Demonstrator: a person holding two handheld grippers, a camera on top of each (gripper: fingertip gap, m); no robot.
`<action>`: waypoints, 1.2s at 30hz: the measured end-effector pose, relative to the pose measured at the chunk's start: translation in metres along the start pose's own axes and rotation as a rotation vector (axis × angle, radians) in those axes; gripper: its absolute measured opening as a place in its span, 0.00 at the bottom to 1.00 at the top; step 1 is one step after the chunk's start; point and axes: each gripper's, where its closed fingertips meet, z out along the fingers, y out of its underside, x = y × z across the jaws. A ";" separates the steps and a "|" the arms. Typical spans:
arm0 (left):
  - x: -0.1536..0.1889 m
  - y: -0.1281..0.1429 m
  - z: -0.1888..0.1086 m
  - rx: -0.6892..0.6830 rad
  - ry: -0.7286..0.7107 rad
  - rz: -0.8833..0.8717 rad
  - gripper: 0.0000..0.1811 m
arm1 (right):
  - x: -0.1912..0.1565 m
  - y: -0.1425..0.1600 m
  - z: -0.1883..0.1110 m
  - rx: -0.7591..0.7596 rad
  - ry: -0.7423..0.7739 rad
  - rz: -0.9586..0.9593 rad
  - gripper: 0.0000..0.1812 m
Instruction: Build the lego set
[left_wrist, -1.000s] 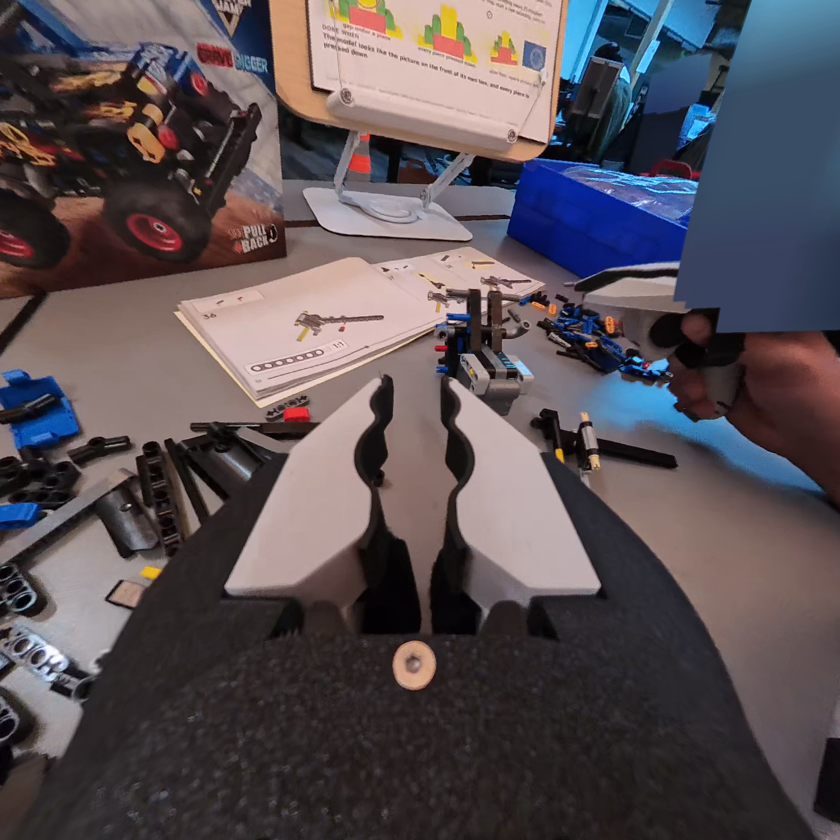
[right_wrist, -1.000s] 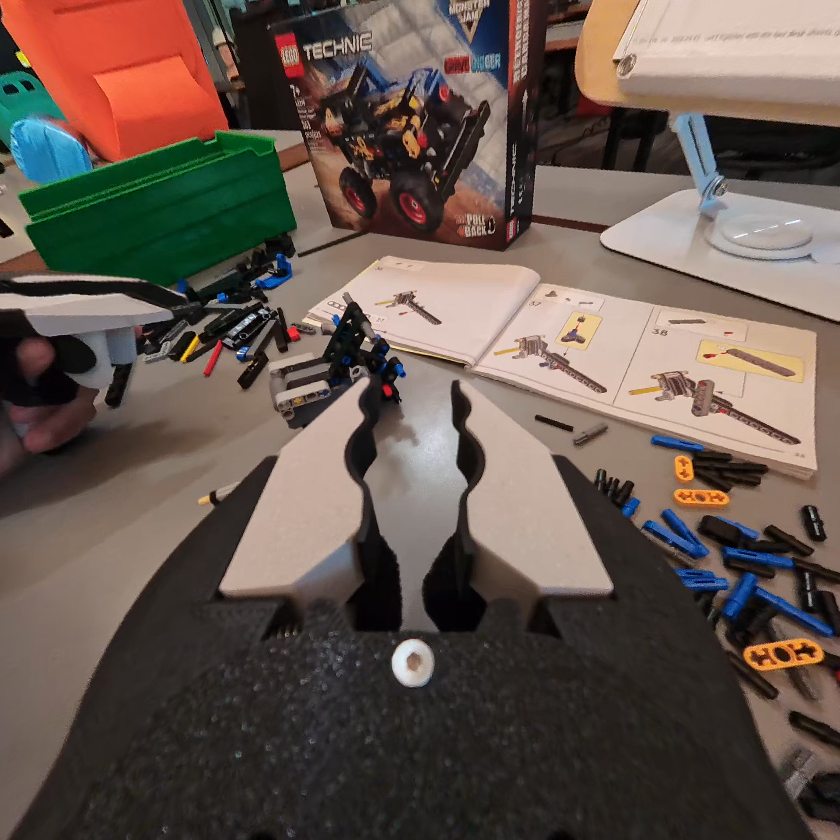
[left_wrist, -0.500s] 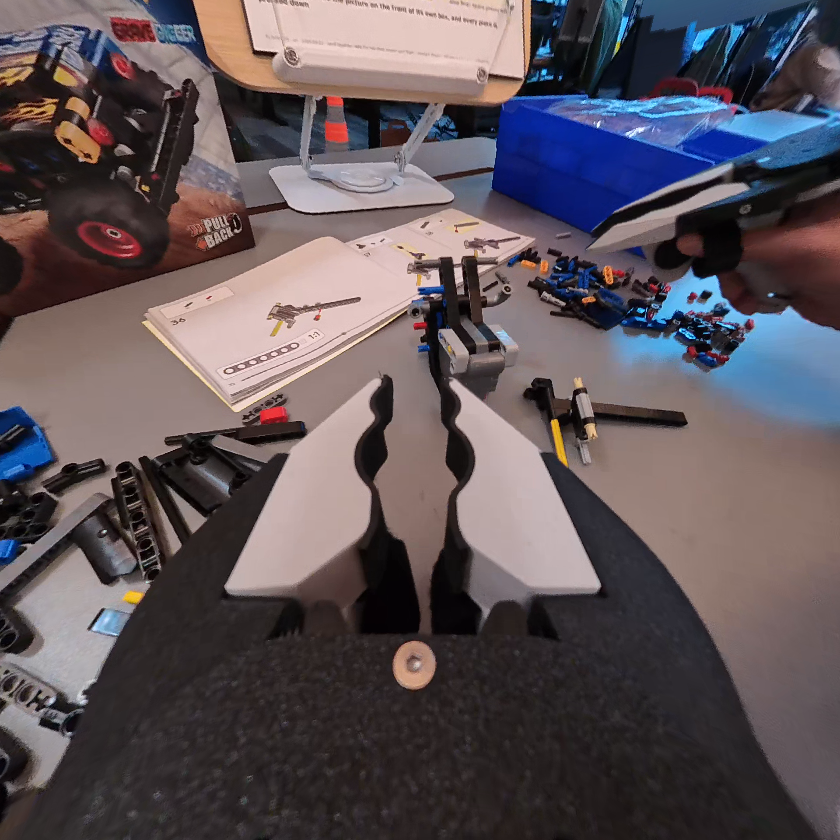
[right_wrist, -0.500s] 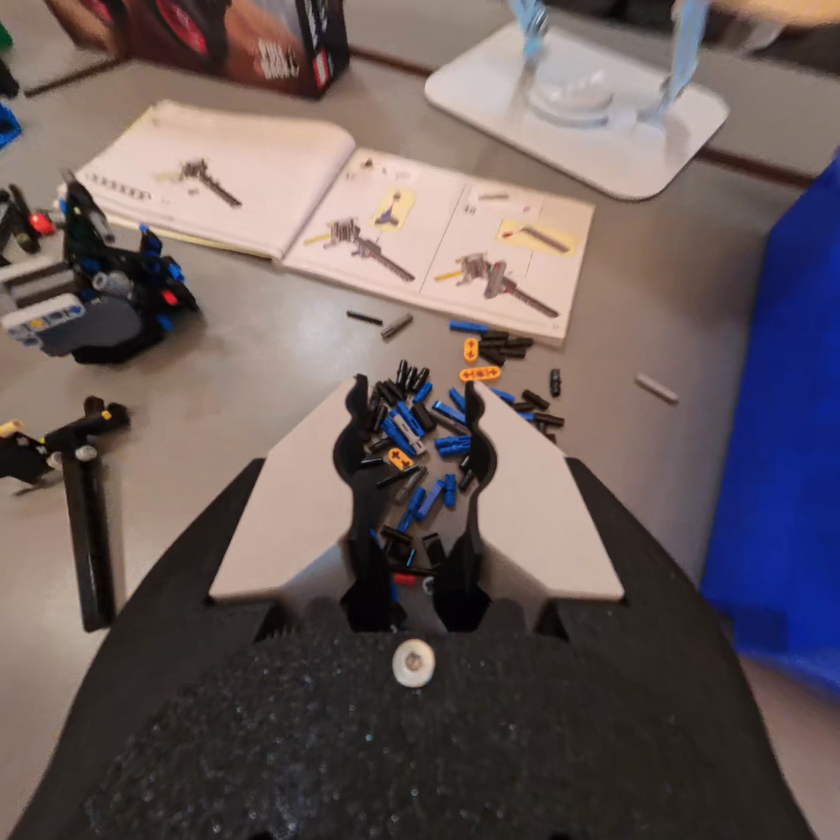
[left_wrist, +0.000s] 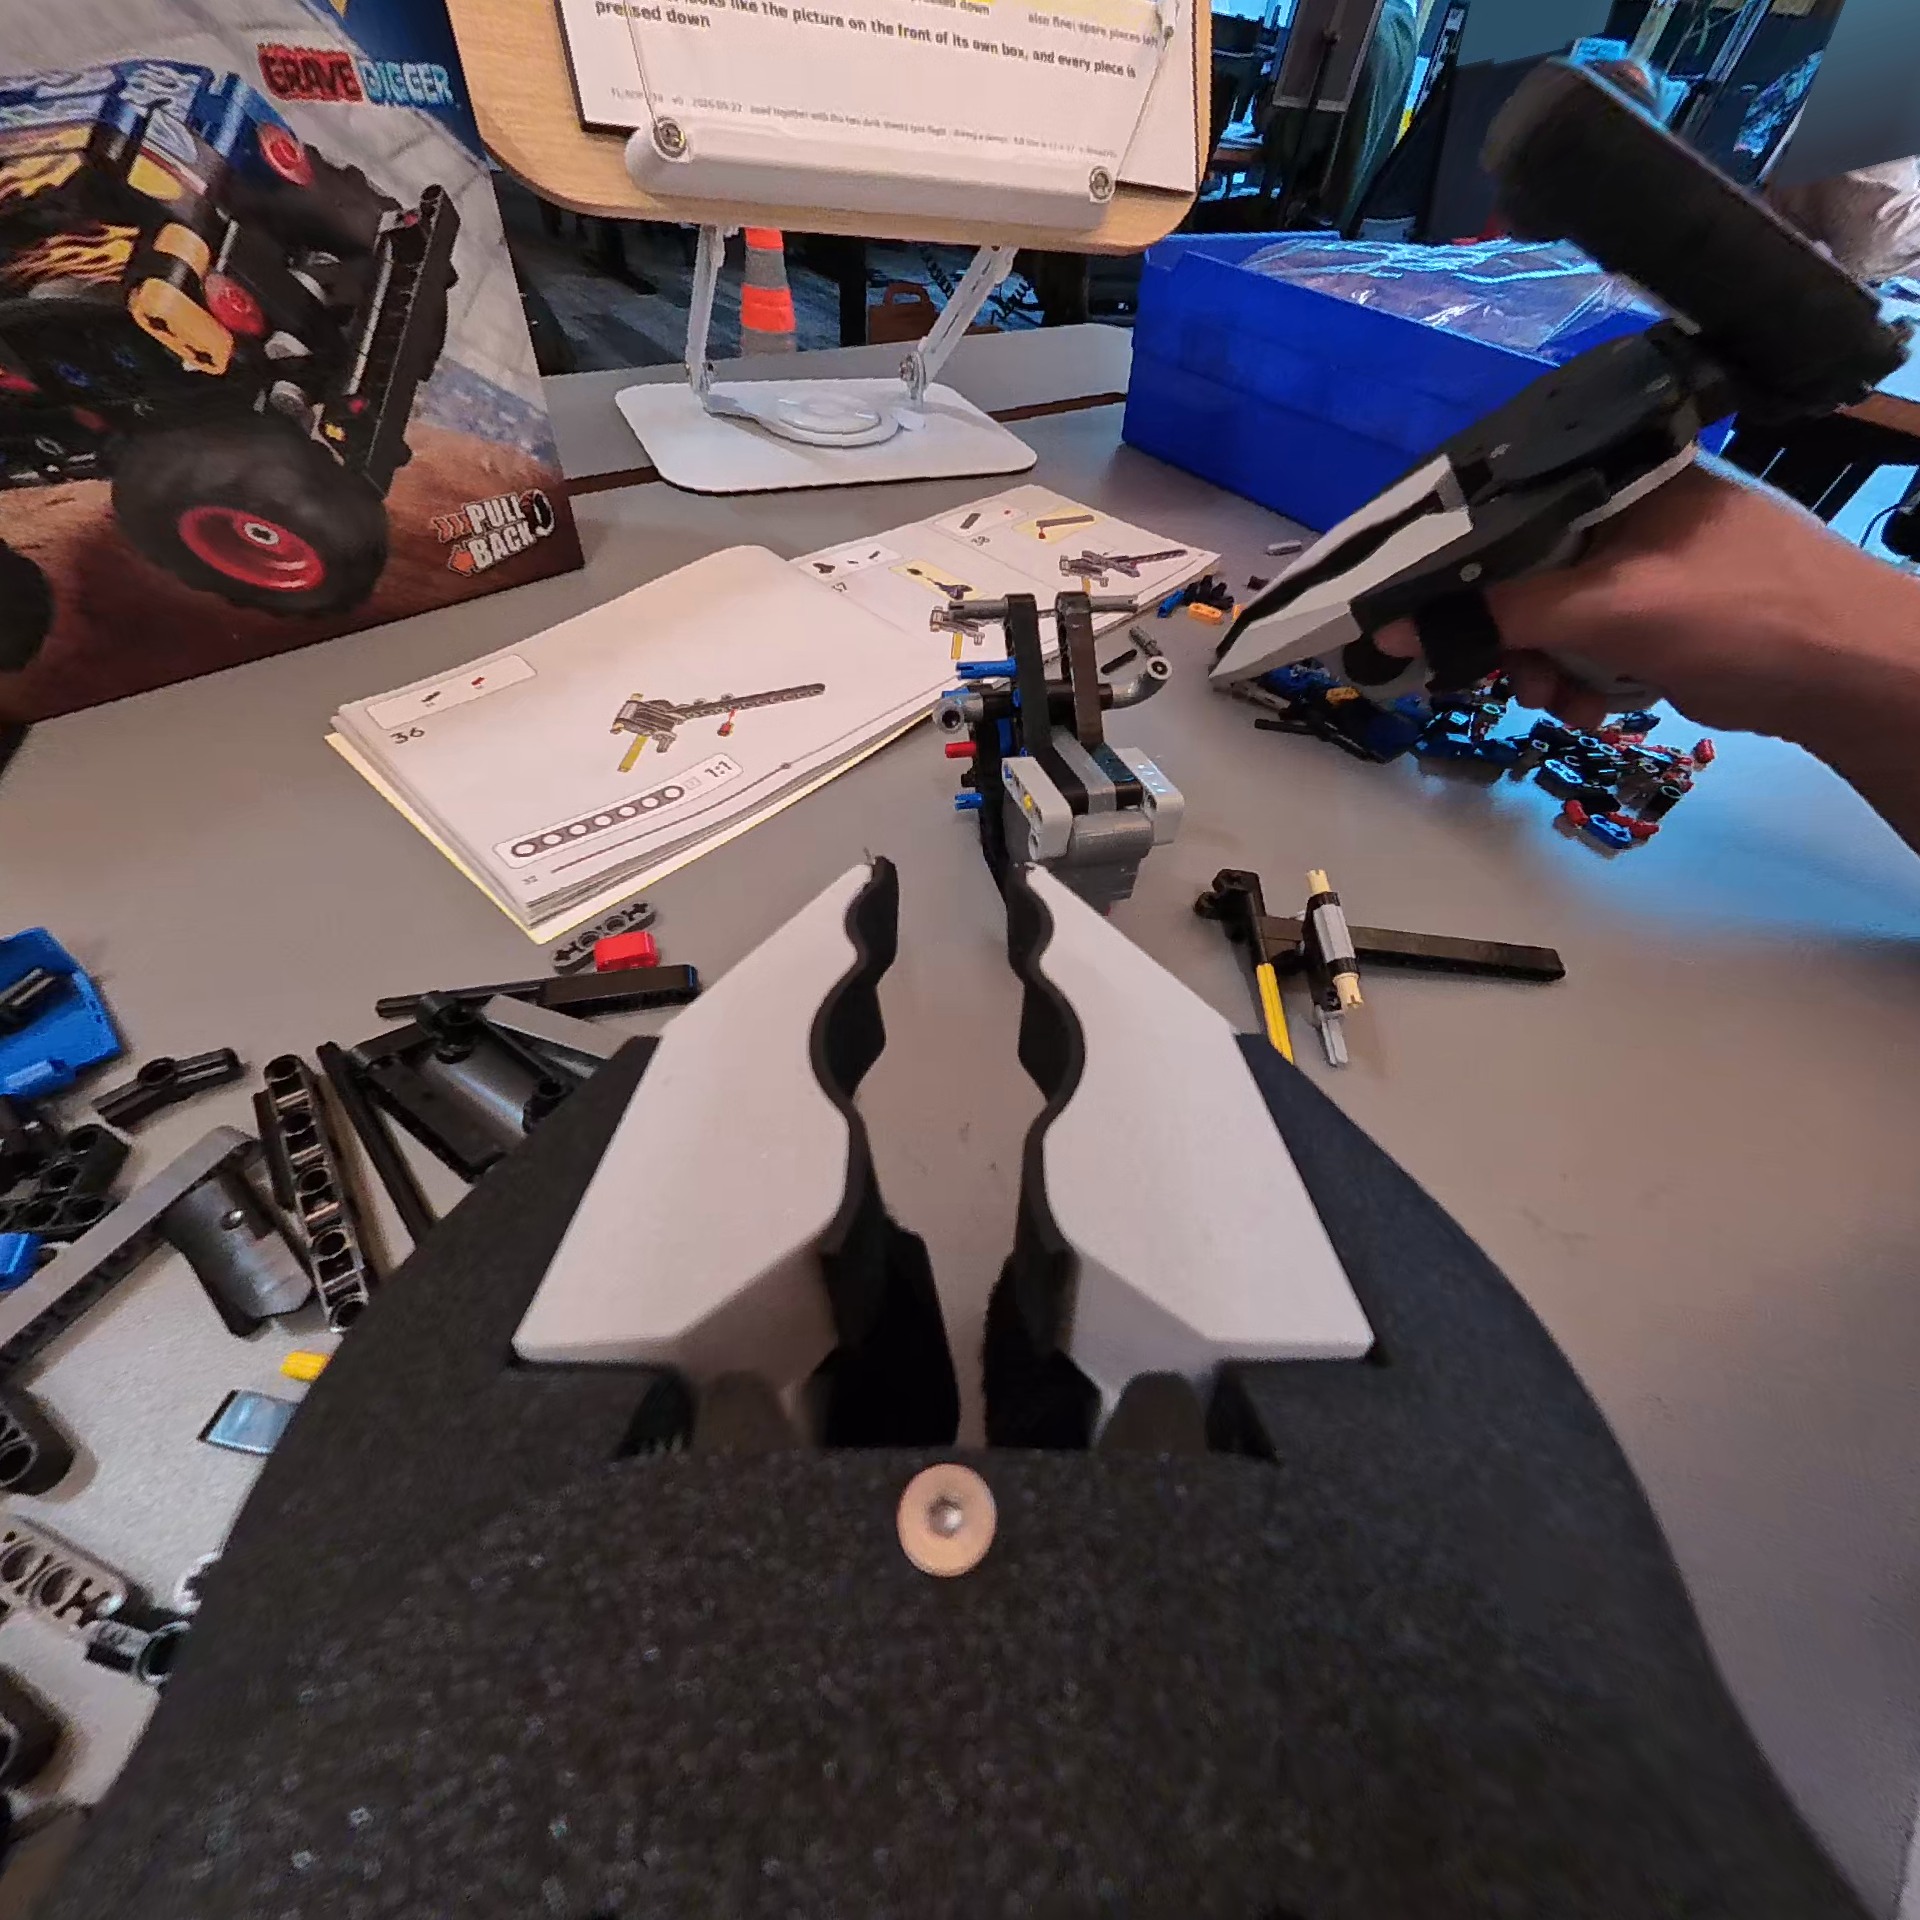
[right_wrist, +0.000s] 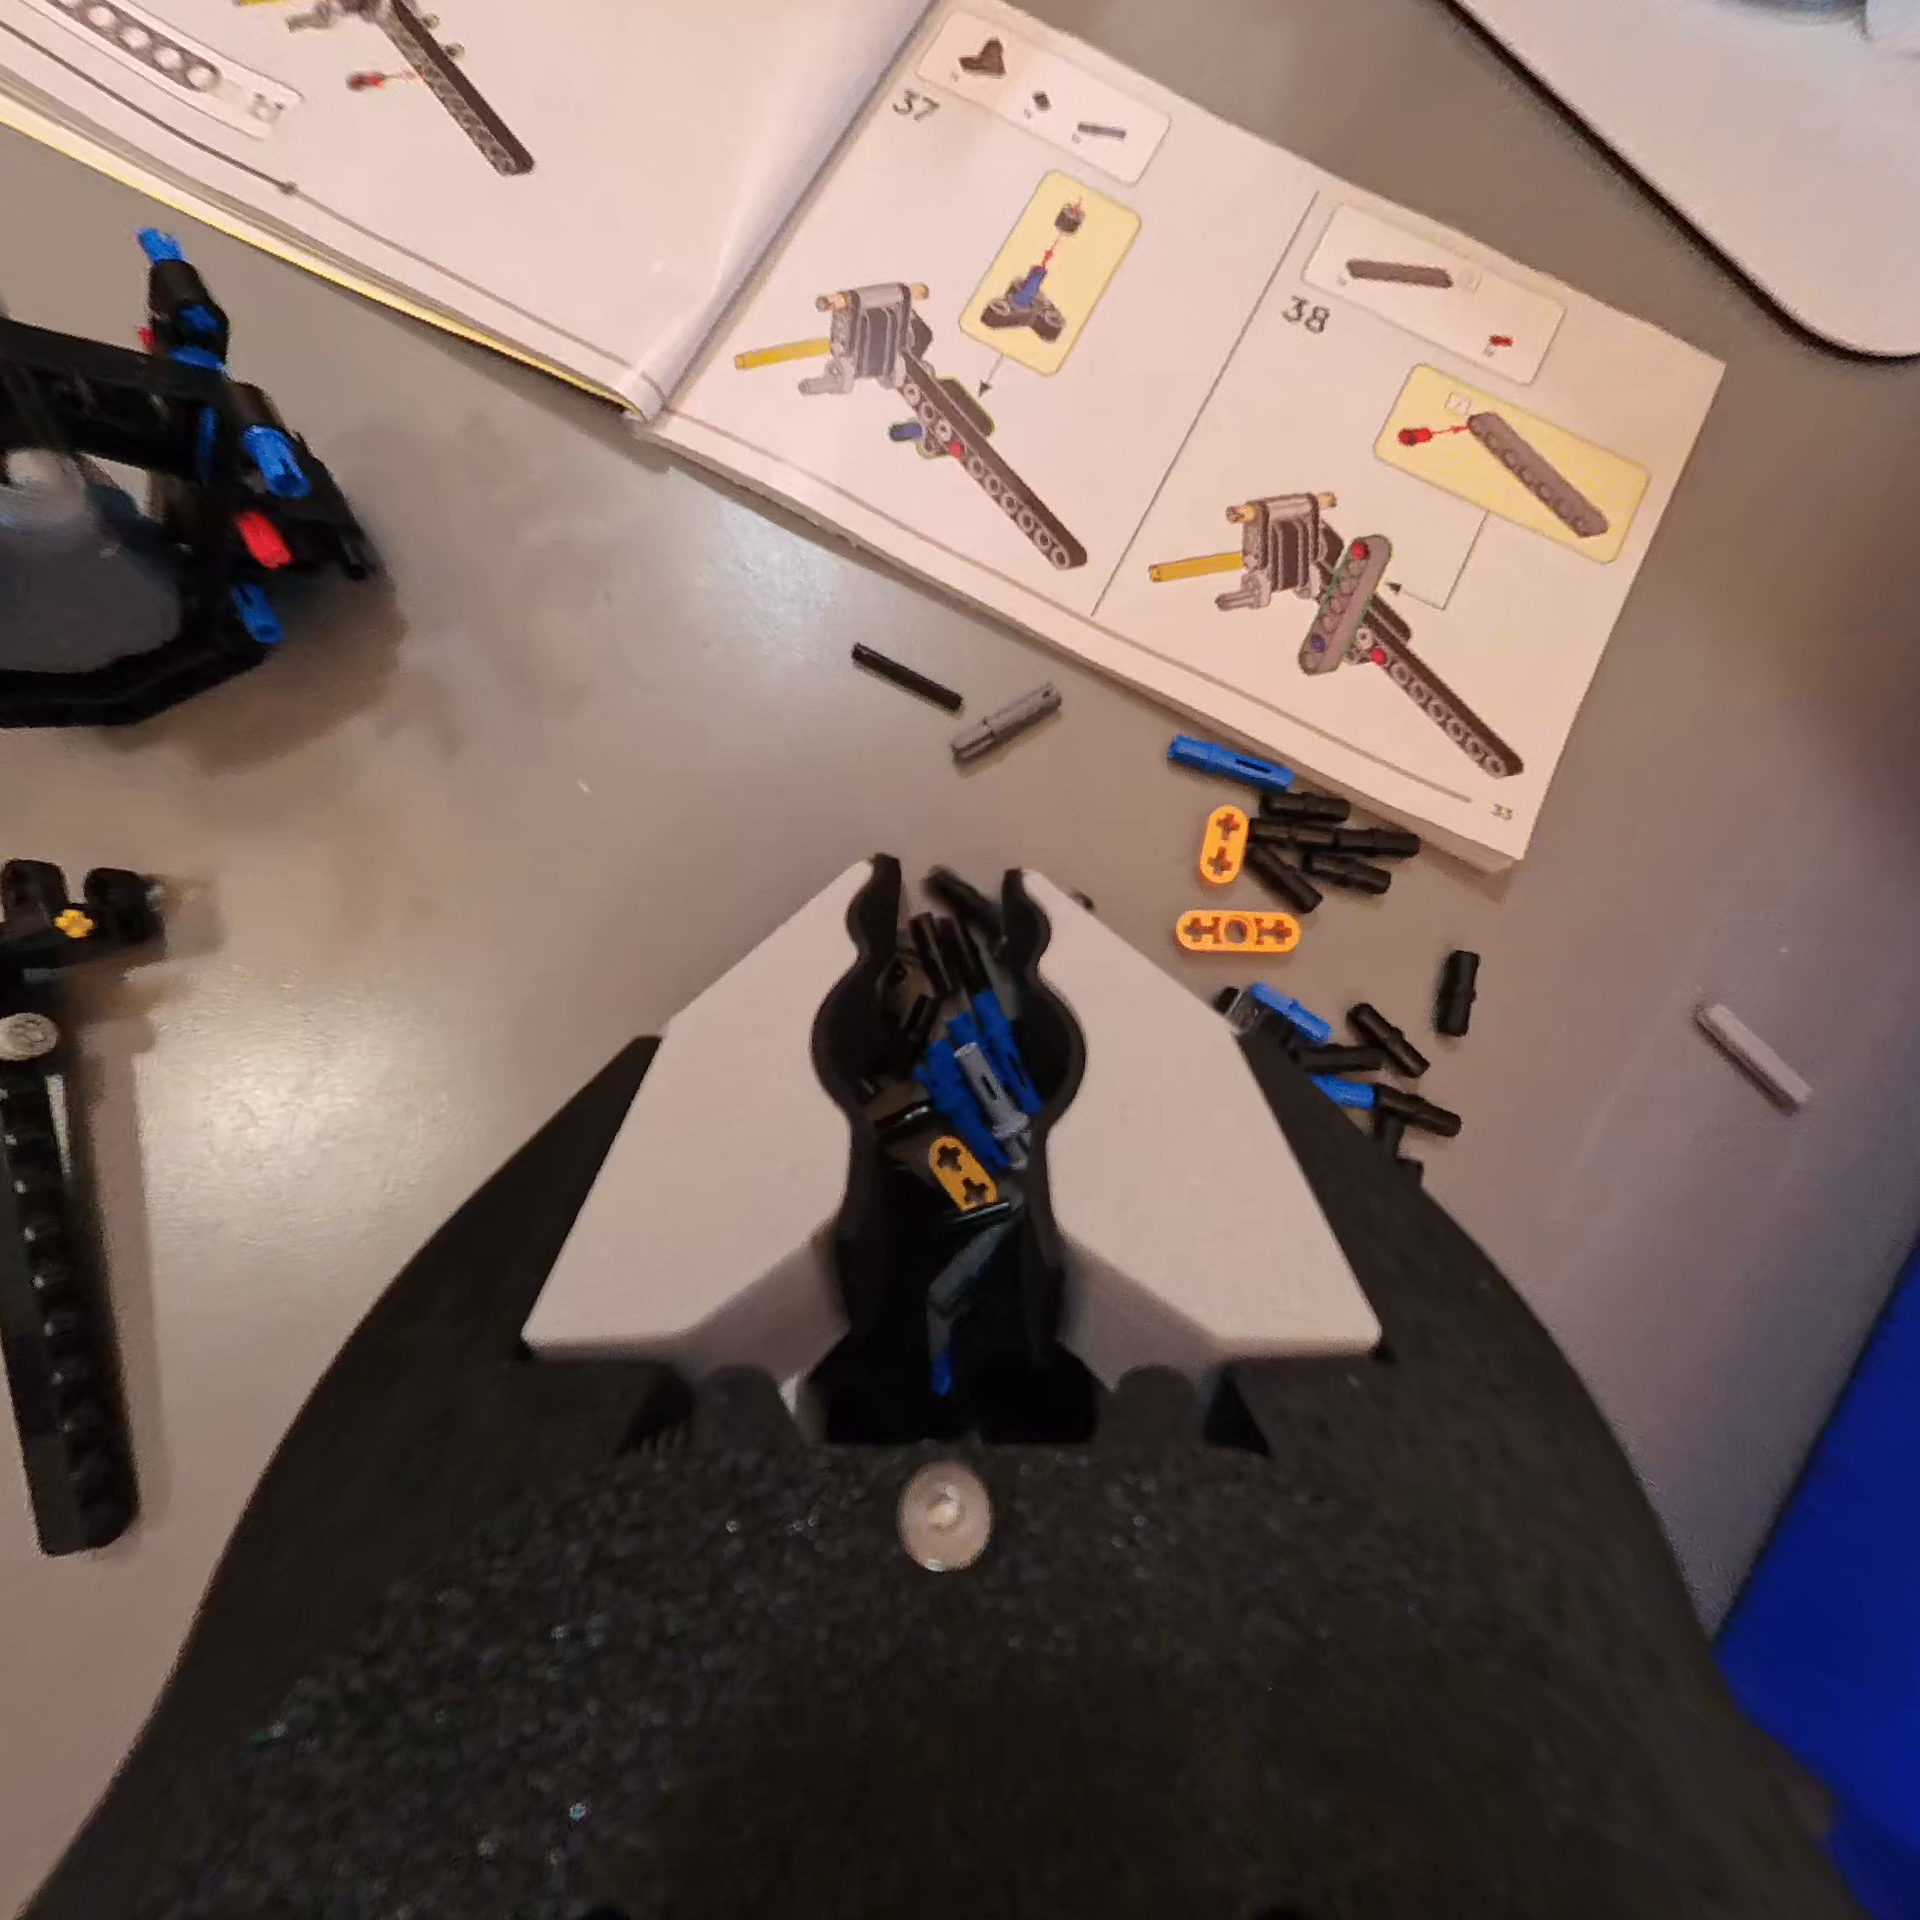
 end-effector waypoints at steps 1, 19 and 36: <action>0.000 0.000 0.000 -0.002 0.001 -0.001 0.10 | 0.001 0.001 0.001 -0.005 0.007 -0.004 0.10; 0.000 -0.001 0.001 0.008 0.004 -0.002 0.10 | -0.051 -0.017 -0.035 0.150 -0.125 -0.144 0.08; 0.002 -0.003 -0.001 0.025 0.008 0.011 0.11 | -0.186 0.054 -0.056 0.088 -0.355 -0.387 0.08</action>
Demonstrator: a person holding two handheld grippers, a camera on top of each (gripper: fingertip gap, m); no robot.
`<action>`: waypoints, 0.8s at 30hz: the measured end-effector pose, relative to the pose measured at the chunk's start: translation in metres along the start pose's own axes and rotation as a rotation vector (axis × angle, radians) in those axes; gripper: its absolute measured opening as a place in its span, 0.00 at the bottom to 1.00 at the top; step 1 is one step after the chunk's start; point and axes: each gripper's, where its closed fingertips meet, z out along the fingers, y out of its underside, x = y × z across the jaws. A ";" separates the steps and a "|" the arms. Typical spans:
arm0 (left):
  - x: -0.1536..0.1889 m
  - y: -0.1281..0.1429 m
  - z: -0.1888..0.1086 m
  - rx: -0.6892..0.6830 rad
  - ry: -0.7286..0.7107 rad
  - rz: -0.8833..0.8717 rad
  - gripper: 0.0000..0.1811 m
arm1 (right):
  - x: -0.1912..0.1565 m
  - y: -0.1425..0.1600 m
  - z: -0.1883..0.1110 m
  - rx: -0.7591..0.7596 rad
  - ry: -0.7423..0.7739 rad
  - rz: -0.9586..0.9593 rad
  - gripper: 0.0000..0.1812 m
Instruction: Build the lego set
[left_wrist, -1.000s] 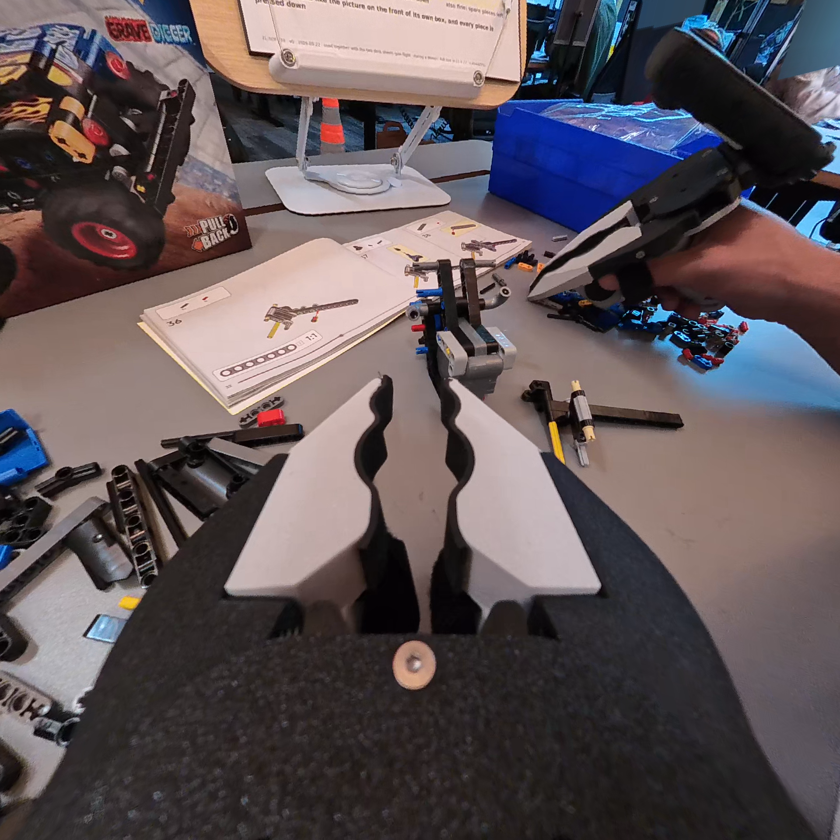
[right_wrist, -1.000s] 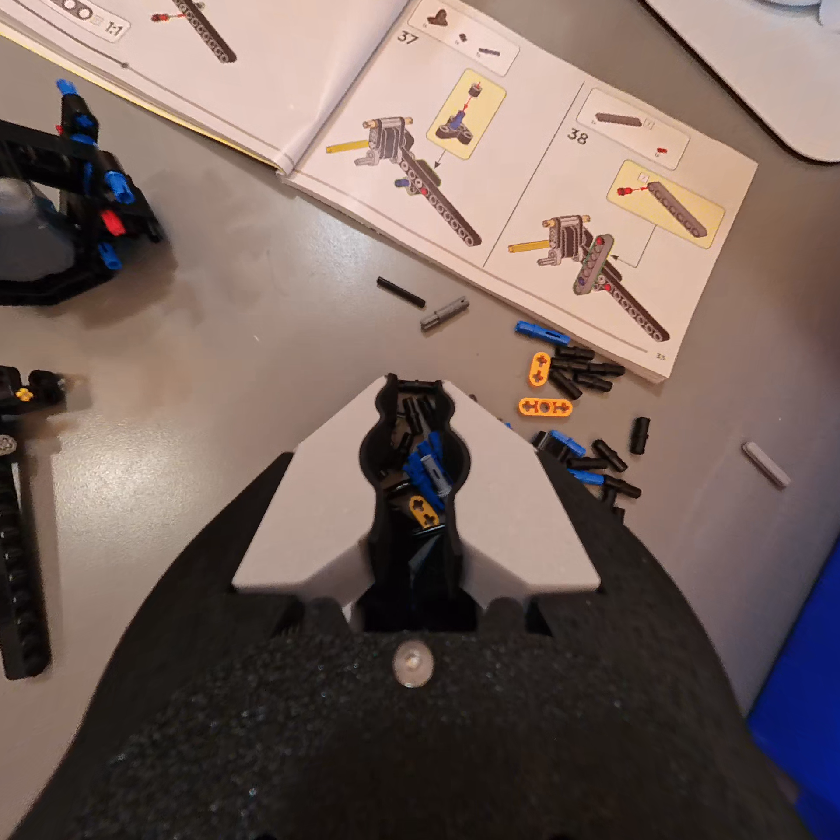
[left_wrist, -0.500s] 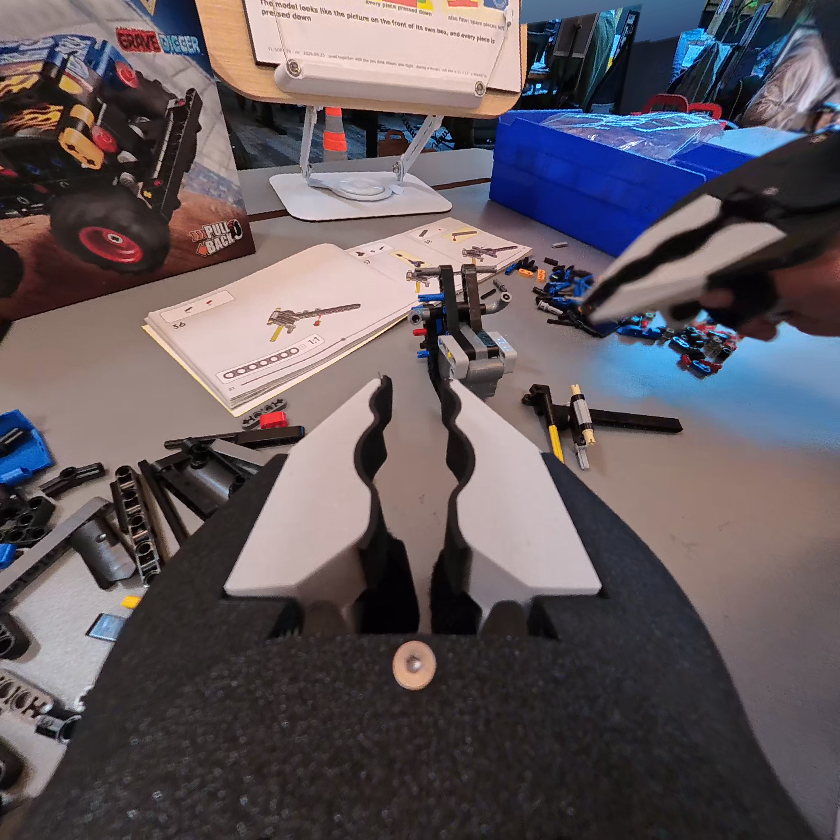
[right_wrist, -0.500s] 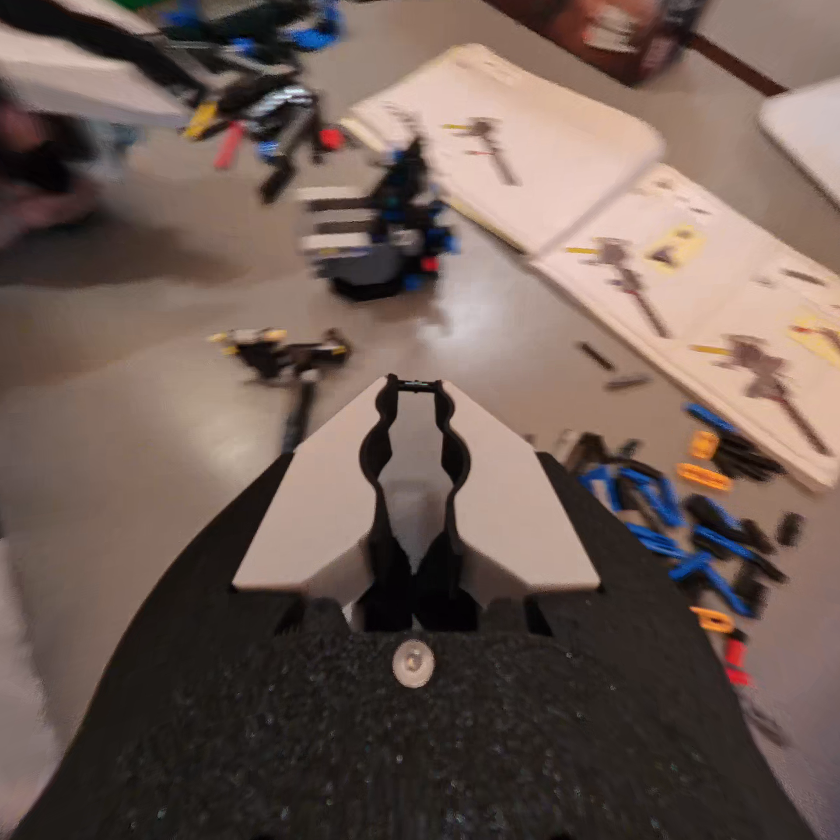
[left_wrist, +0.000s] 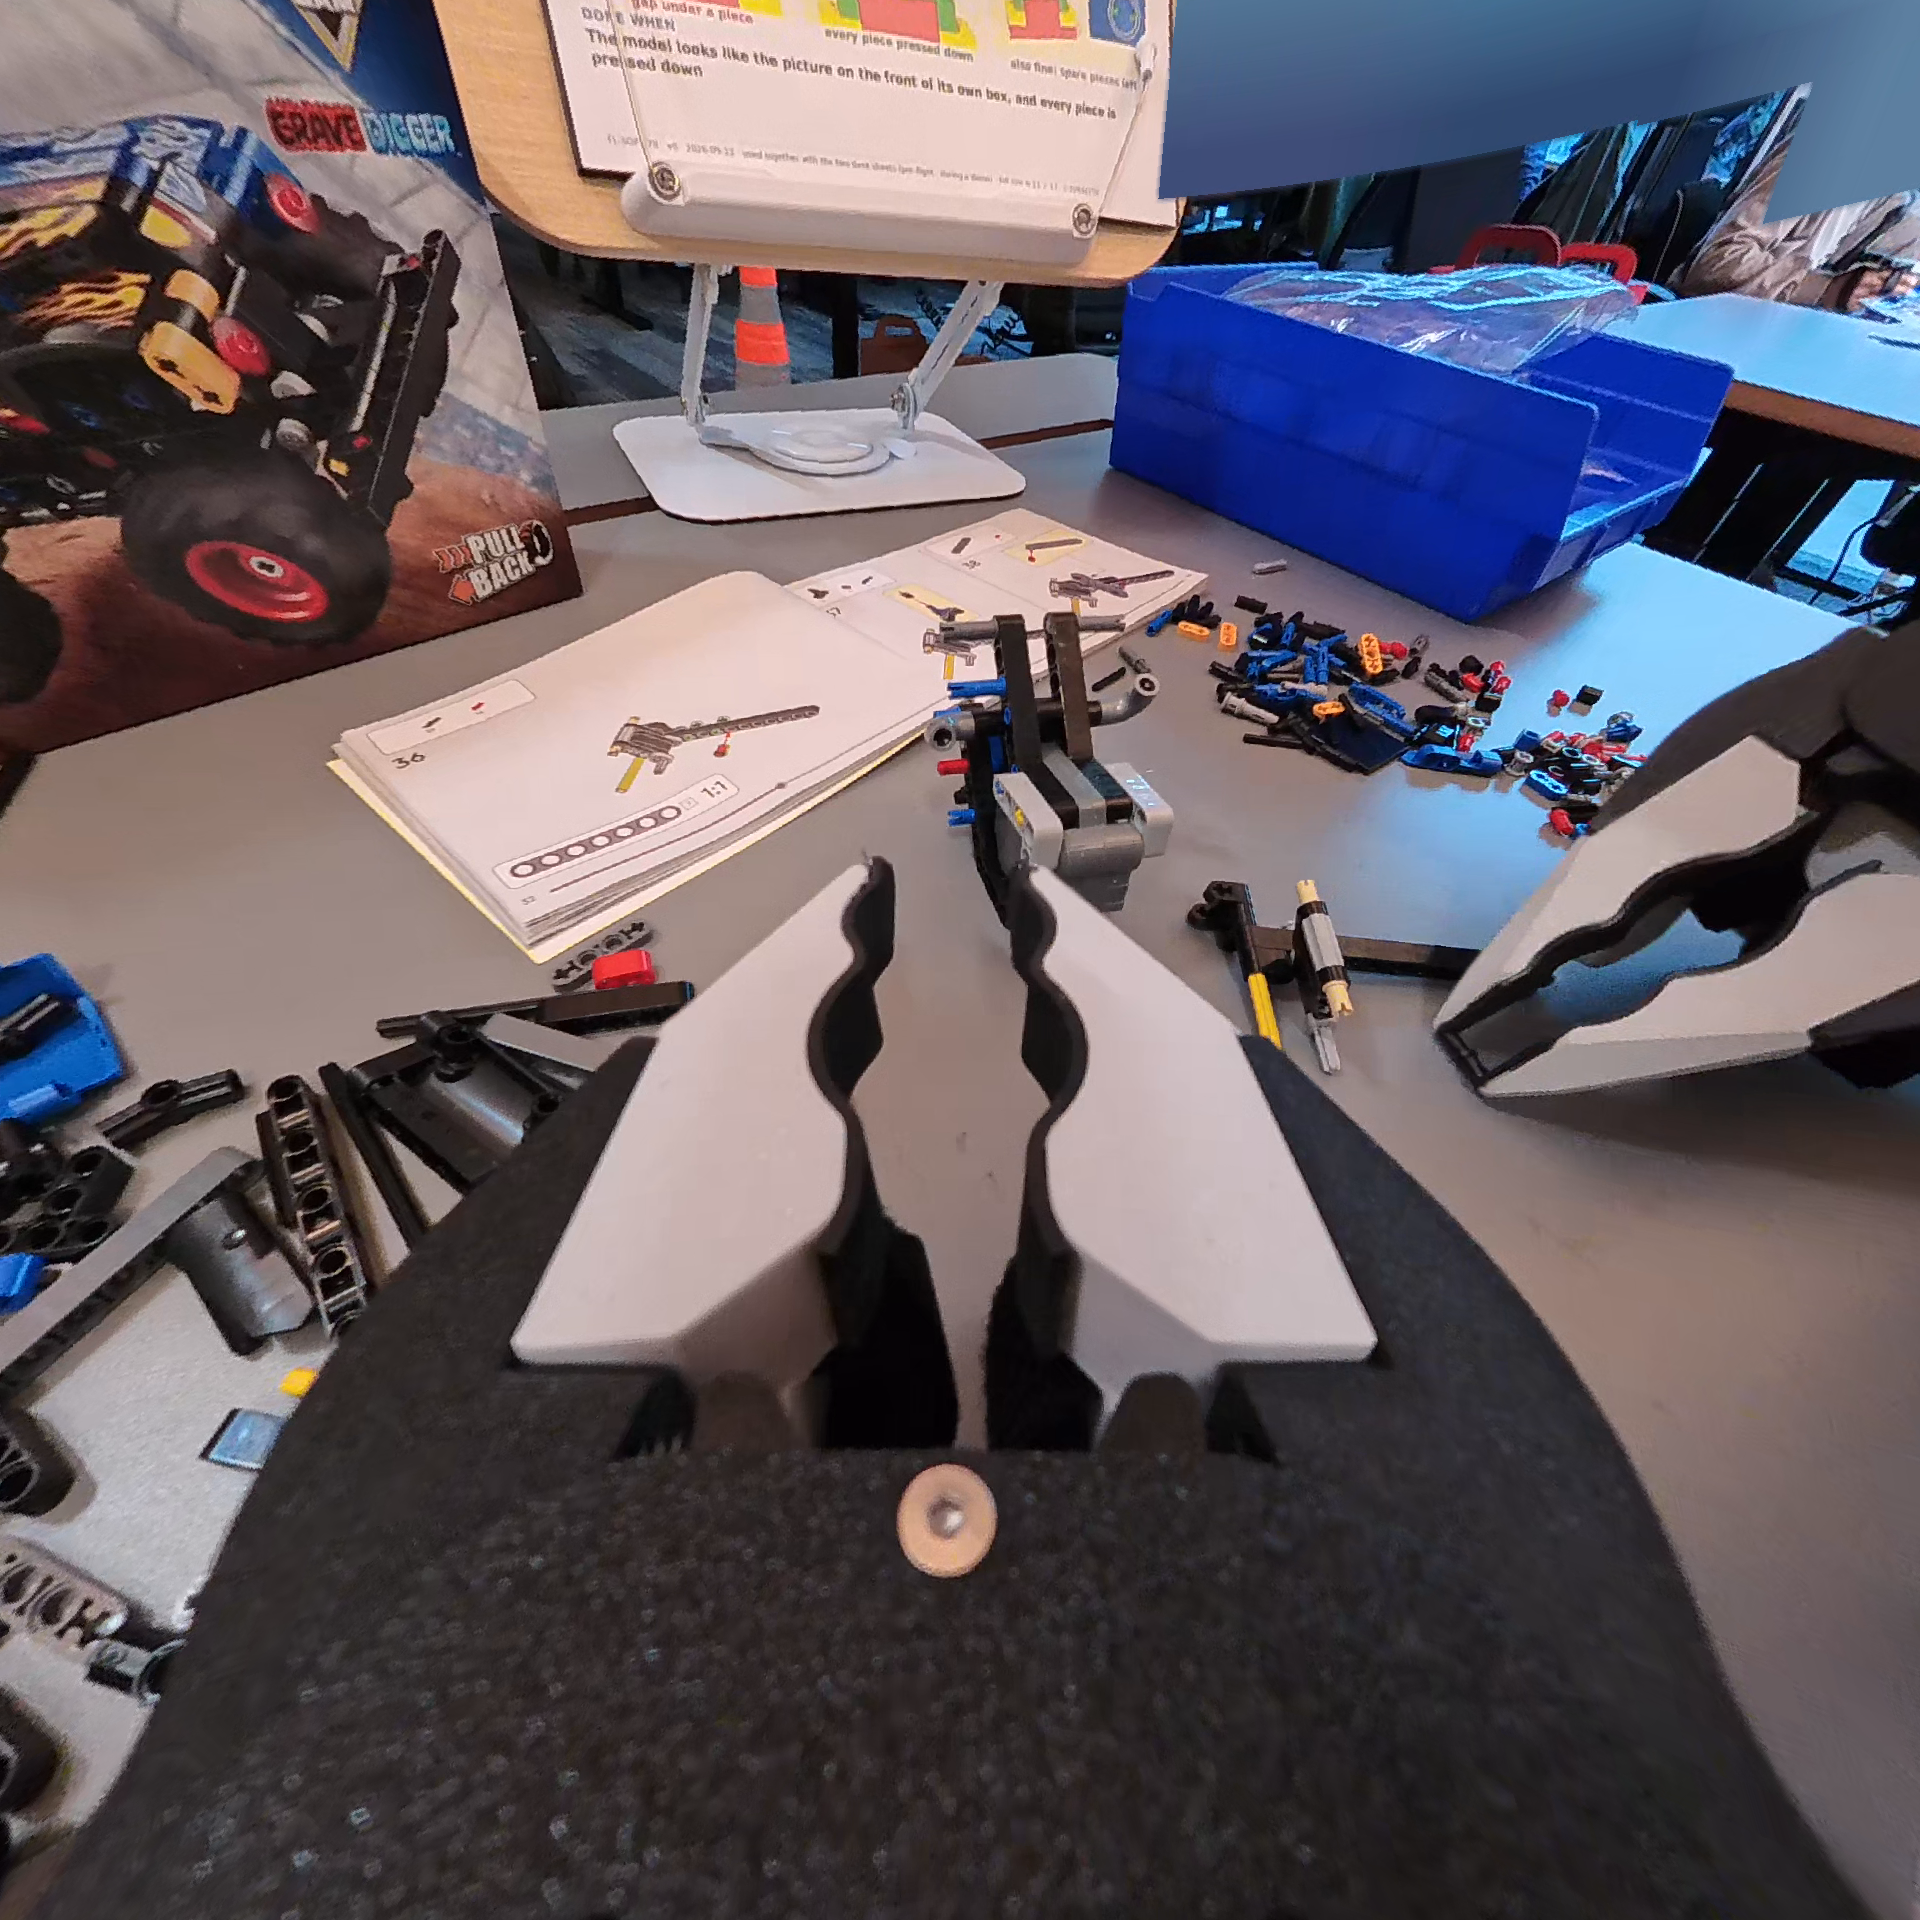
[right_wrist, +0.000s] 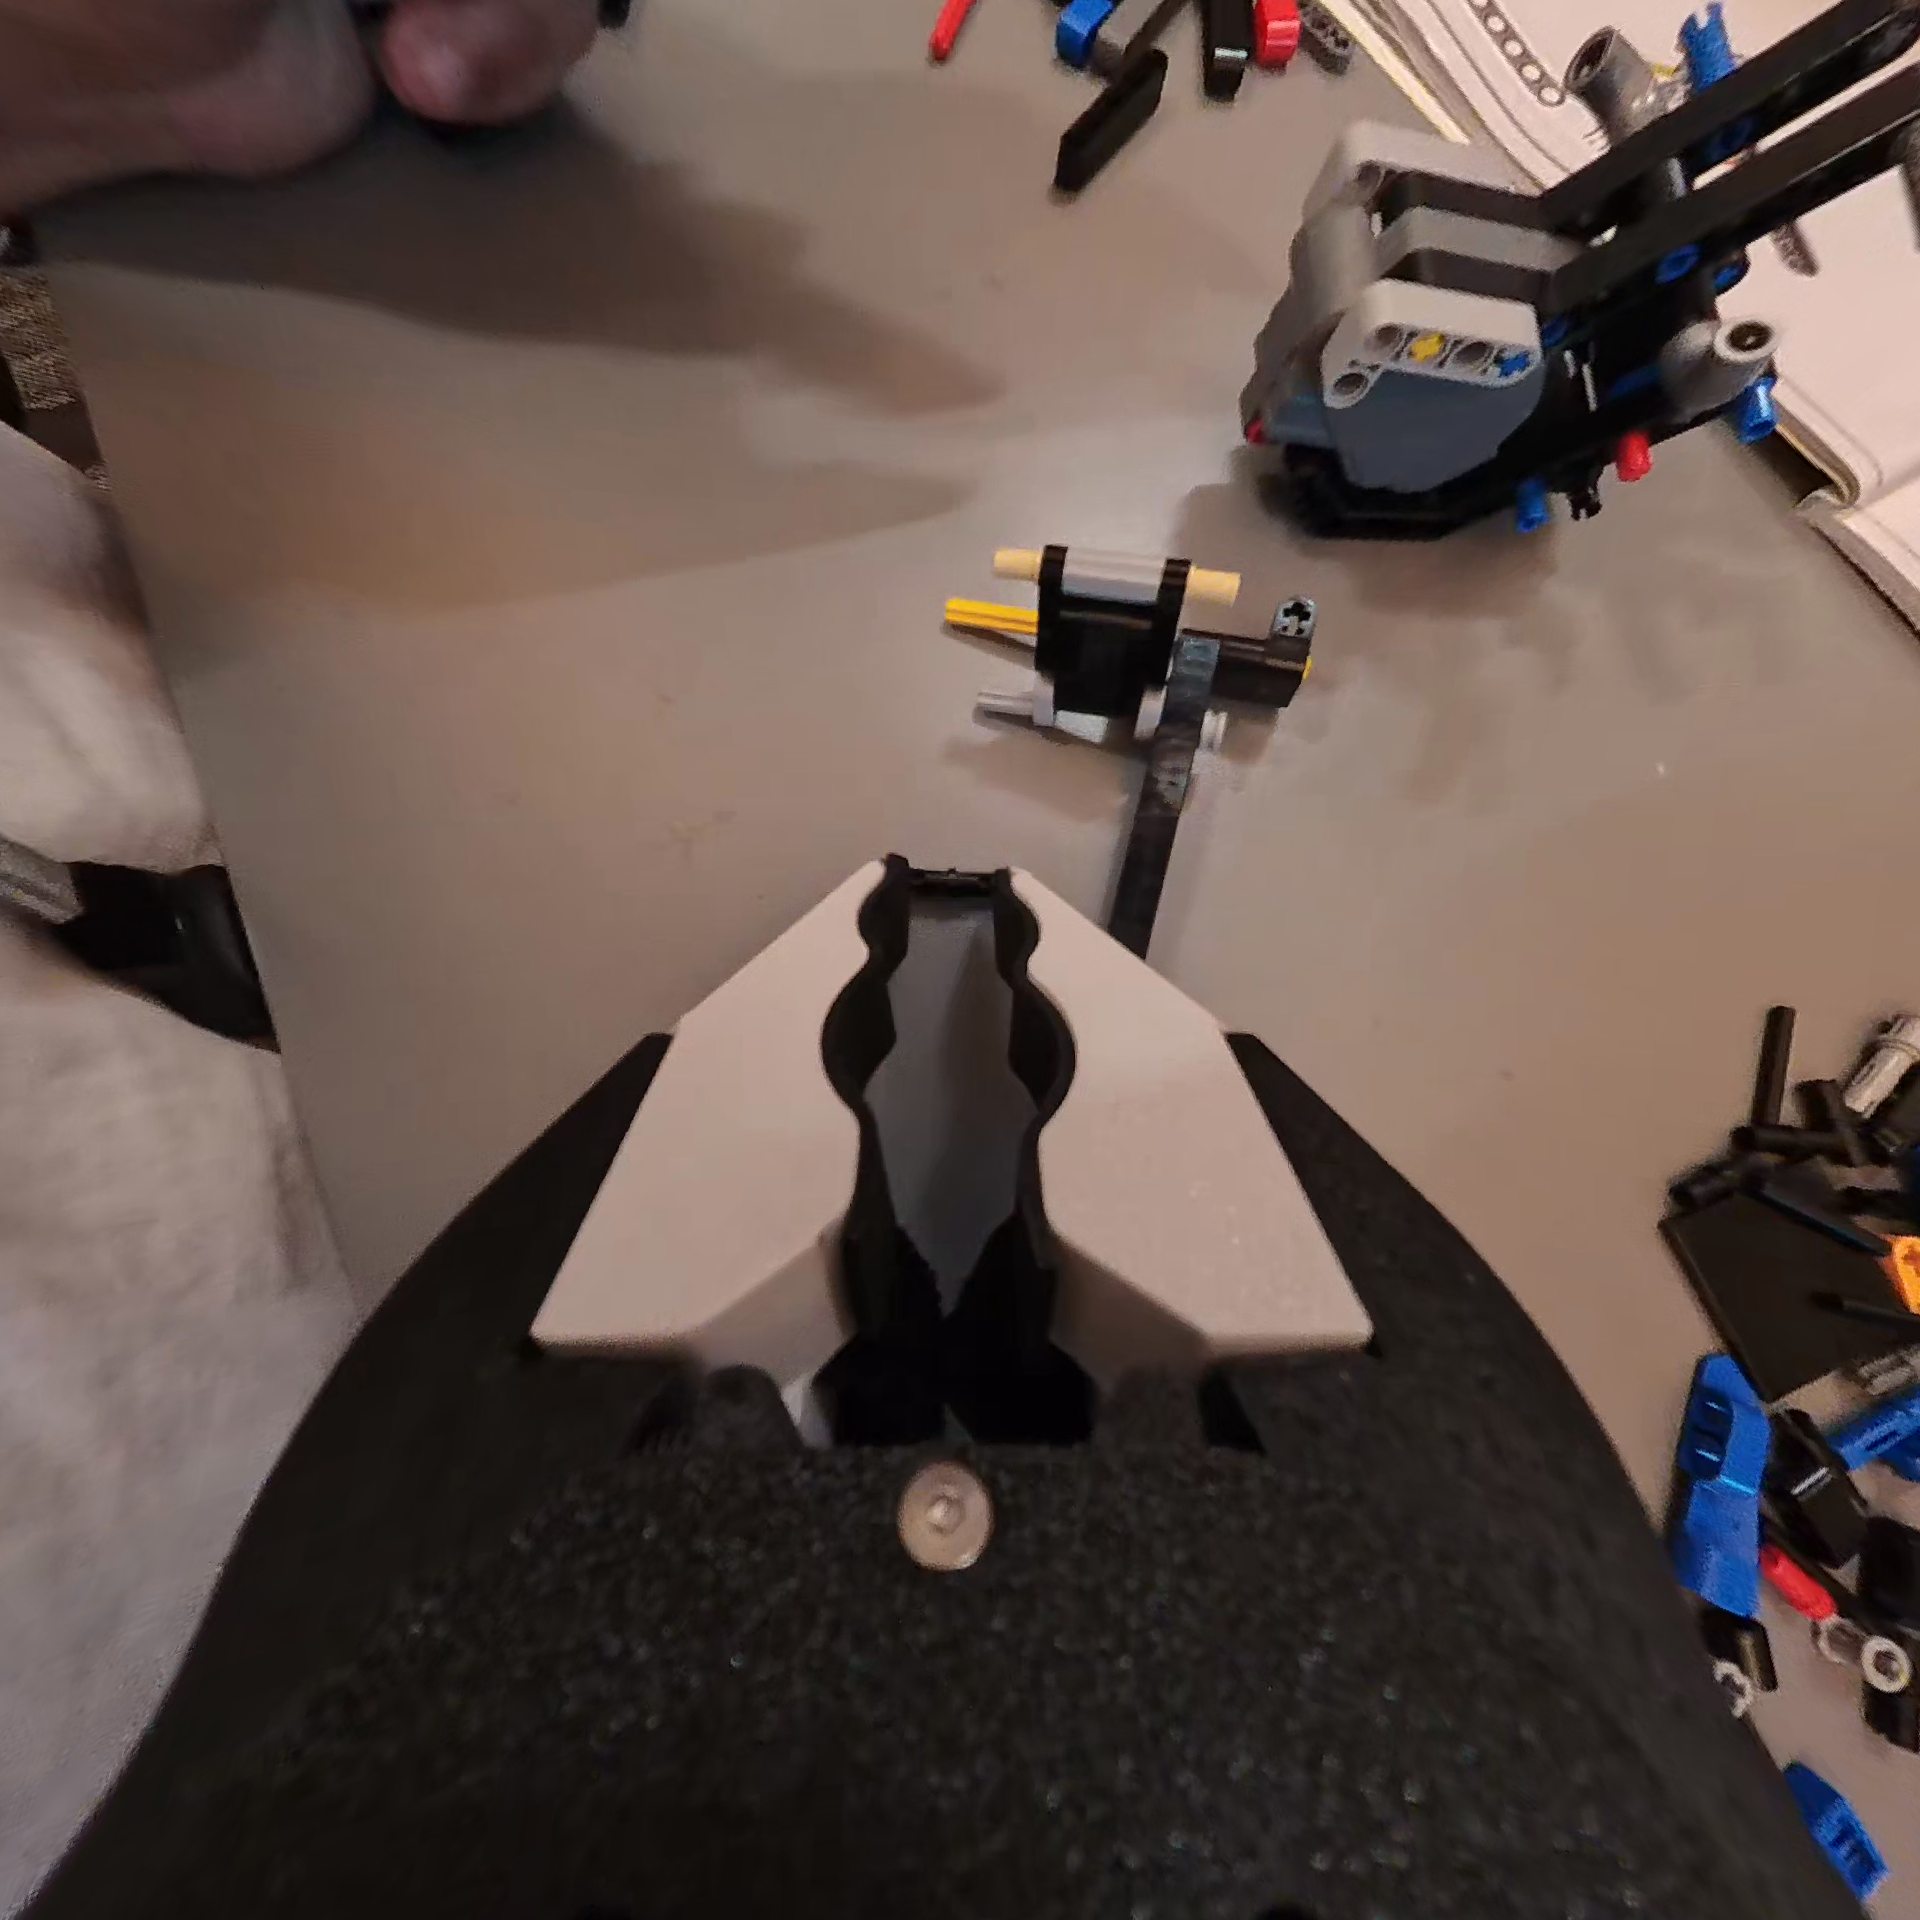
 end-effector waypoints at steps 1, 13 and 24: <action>0.000 -0.001 -0.001 0.007 -0.001 0.002 0.11 | 0.000 0.001 0.001 -0.006 0.001 -0.001 0.08; -0.001 -0.005 -0.004 0.037 -0.010 0.004 0.11 | 0.081 -0.029 -0.050 0.223 0.207 0.160 0.12; 0.000 -0.005 -0.004 0.036 -0.009 0.013 0.11 | 0.211 0.035 -0.024 -0.090 0.404 0.309 0.11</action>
